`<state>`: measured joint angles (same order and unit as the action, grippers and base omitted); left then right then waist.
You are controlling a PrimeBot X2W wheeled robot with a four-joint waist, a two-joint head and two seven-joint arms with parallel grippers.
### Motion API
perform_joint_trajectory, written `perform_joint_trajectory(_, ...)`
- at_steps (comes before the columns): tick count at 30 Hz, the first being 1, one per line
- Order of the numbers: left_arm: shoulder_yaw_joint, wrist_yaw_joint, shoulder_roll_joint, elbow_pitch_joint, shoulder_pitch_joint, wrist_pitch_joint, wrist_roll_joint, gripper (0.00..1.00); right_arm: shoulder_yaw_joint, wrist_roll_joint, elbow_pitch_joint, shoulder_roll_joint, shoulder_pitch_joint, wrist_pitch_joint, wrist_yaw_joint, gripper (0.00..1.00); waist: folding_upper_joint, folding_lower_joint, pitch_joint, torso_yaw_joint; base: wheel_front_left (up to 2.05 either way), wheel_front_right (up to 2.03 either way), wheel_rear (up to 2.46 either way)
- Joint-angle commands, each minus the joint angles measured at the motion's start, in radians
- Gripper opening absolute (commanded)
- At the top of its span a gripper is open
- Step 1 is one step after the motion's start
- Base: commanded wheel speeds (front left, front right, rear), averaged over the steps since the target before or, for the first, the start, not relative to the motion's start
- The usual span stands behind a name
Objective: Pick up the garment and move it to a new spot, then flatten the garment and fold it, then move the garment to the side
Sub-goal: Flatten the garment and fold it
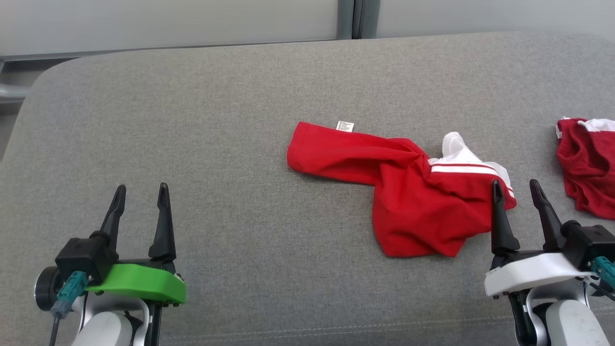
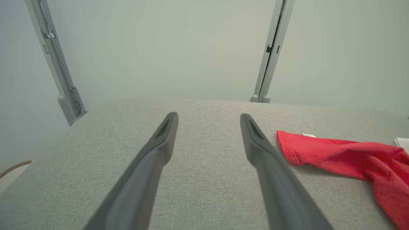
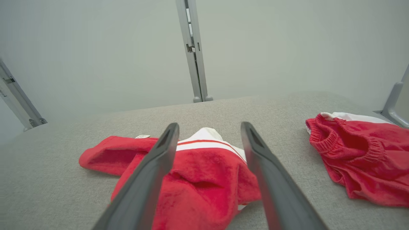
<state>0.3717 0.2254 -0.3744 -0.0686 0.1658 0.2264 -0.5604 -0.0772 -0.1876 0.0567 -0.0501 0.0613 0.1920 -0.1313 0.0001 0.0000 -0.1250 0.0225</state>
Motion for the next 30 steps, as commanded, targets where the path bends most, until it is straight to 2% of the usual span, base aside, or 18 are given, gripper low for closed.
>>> perform_joint_trajectory(1, -0.004, 0.005, -0.008, 0.004, -0.015, 0.006, 0.008, 1.0, 0.004, 0.008, -0.008, -0.001, -0.018, -0.005, 0.001, 1.0, -0.0001, 0.0, 0.017, 0.004, 0.0, 0.0, 0.0)
perform_joint_trajectory(17, -0.015, 0.073, -0.019, 0.037, -0.142, -0.011, -0.014, 1.0, 0.042, 0.004, -0.11, -0.001, -0.159, -0.069, 0.001, 1.0, -0.0001, 0.0, 0.084, 0.019, 0.0, 0.0, 0.0)
perform_joint_trajectory(23, -0.008, 0.074, -0.024, 0.047, -0.137, -0.02, -0.014, 1.0, 0.047, -0.006, -0.122, -0.001, -0.155, -0.076, 0.001, 1.0, -0.0001, 0.0, 0.08, 0.019, 0.0, 0.0, 0.0)
perform_joint_trajectory(30, 0.011, 0.053, -0.021, 0.042, -0.099, -0.027, -0.009, 1.0, 0.047, -0.006, -0.13, 0.0, -0.143, -0.08, 0.001, 1.0, -0.0001, 0.0, 0.066, 0.019, 0.0, 0.0, 0.0)
